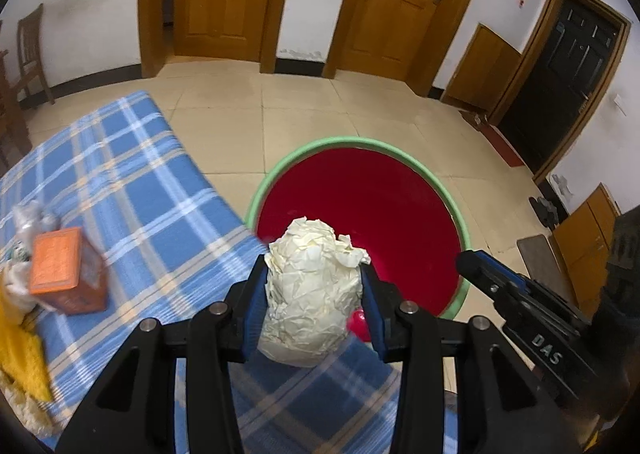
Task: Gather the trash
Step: 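Open the left tool to drop the paper ball into the red bin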
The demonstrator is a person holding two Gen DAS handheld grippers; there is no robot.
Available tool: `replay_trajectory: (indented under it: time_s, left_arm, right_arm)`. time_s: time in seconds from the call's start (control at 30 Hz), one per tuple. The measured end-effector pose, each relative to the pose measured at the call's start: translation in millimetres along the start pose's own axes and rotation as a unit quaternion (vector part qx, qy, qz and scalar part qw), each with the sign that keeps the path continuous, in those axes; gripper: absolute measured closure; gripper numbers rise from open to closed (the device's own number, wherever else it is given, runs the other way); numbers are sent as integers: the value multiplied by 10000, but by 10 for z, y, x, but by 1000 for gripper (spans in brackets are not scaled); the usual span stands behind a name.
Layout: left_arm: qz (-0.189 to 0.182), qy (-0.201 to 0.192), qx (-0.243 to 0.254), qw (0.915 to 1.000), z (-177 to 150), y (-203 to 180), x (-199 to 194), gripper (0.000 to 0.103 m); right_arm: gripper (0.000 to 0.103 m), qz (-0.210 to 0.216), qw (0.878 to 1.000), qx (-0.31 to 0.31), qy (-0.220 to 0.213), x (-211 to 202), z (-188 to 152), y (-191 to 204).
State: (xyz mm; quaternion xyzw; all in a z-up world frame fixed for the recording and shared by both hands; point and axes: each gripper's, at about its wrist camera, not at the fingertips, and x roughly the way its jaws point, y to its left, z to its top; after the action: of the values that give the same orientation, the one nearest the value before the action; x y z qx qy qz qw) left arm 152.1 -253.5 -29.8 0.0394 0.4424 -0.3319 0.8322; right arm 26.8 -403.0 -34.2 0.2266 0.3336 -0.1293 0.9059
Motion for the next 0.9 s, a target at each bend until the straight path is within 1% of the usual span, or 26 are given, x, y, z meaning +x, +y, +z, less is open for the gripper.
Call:
replay_trajectory:
  time_s: [0.13,0.2,0.27,0.3,0.37,0.43,0.6,0.7,0.73,0.8,0.9]
  left_arm:
    - [-125,122,81,9998,53,-84,151,59]
    - [-116,160,143,9997,84,-131,211,59]
    - [-59,161,194,9997,107,-167,244,51]
    - [-13,146,214,9997,118,-181,253,49]
    - [66,103,220,9997,135,-196,257,39]
    - [69,65,192,9998,143,-197,238,35]
    - [66,12,111,9999,145,-126,135,34]
    - [54,-43,15,10000,126,-47,48,34]
    - [56,-52,-26,10000,115,-23,12,34]
    - [65,-70,-86,9999,86,19,-53,34]
    - [109,-115,-160,9997,41,74,-173,34]
  right_arm:
    - [78,-73,9999,57,-68,-44,12,-37]
    - [75,-103,9998,130,-91,-74,8,-75]
    - [74,-96,9996,235,-85,-85,7,-113]
    - [74,-57,9995,304,-75,-88,4,-137]
    - [74,-24,9993,373,-42,-86,-5,-163]
    - [73,-48,9993,373,-45,-87,-9,-164]
    - [71,-45,9993,354,-60,-109,-1,-132]
    - [62,-51,9995,308,-100,-134,-3,-89]
    - [56,-57,9995,301,-110,-147,-4,-73]
    - [53,-38,9995,301,-109,-167,-10,-52]
    - [52,-2,9997,249,-27,-154,-23,-10]
